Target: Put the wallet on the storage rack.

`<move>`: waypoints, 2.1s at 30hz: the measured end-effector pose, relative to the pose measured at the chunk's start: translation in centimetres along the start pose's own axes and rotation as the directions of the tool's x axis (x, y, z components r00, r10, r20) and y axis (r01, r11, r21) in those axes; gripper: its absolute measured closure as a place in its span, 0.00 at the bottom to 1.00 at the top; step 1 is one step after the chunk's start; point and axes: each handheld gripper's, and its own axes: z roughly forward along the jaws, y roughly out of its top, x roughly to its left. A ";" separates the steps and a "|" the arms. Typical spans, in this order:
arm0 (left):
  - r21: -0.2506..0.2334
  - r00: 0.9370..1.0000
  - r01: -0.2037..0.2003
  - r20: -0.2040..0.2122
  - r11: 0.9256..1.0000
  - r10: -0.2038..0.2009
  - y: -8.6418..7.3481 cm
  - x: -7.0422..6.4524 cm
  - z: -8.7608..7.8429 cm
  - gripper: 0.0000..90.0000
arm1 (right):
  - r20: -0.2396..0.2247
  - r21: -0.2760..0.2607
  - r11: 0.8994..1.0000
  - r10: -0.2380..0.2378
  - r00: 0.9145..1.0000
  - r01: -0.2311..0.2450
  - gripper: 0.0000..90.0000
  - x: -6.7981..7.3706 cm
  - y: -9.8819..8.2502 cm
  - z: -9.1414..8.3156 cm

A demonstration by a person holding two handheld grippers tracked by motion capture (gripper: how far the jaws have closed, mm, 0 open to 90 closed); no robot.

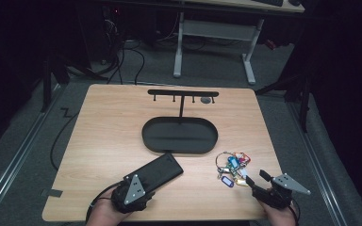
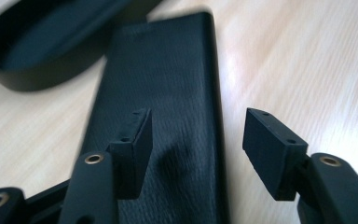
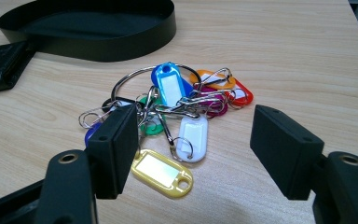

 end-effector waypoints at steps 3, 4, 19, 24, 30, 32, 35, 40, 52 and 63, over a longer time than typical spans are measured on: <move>-0.002 1.000 -0.019 -0.012 1.000 0.019 -0.4 0.0 -0.2 0.50 | 0.001 -0.004 1.000 -0.003 1.000 0.003 0.36 0.1 0.1 -0.1; -0.008 1.000 -0.026 -0.017 1.000 0.026 -0.4 0.0 -0.4 0.50 | 0.001 -0.004 1.000 -0.003 1.000 0.003 0.36 0.1 0.1 -0.1; 0.025 0.980 -0.170 -0.096 0.985 0.172 -0.9 -1.0 0.4 0.55 | -0.010 0.010 1.000 0.001 1.000 -0.001 0.37 0.1 0.0 0.3; 0.017 0.980 -0.169 -0.100 0.985 0.170 -1.1 -1.0 0.4 0.59 | -0.009 0.008 1.000 0.006 1.000 -0.006 0.37 0.1 0.0 0.3; 0.009 0.980 -0.172 -0.099 0.985 0.172 -1.0 -1.1 0.2 0.67 | -0.008 0.009 1.000 0.008 1.000 -0.008 0.37 0.2 0.0 0.3; 0.001 0.981 -0.167 -0.095 0.986 0.167 -1.0 -1.0 0.1 0.70 | -0.007 0.009 1.000 0.009 1.000 -0.009 0.37 0.1 0.0 0.3; 0.001 0.981 -0.167 -0.096 0.986 0.167 -1.0 -1.1 0.1 0.72 | -0.007 0.011 1.000 0.011 1.000 -0.011 0.37 0.1 0.0 0.3; -0.009 0.980 -0.170 -0.104 0.985 0.168 -1.0 -1.2 0.0 0.78 | -0.006 0.012 1.000 0.014 1.000 -0.014 0.37 0.1 0.0 0.3; -0.019 0.982 -0.160 -0.109 0.987 0.157 -0.9 -1.2 -0.2 0.86 | -0.004 0.007 1.000 0.016 1.000 -0.016 0.37 0.0 0.0 0.1; -0.070 0.993 -0.078 -0.094 0.994 0.071 -0.6 -0.6 -1.3 0.88 | -0.003 0.003 1.000 0.016 1.000 -0.016 0.37 -0.2 0.0 0.1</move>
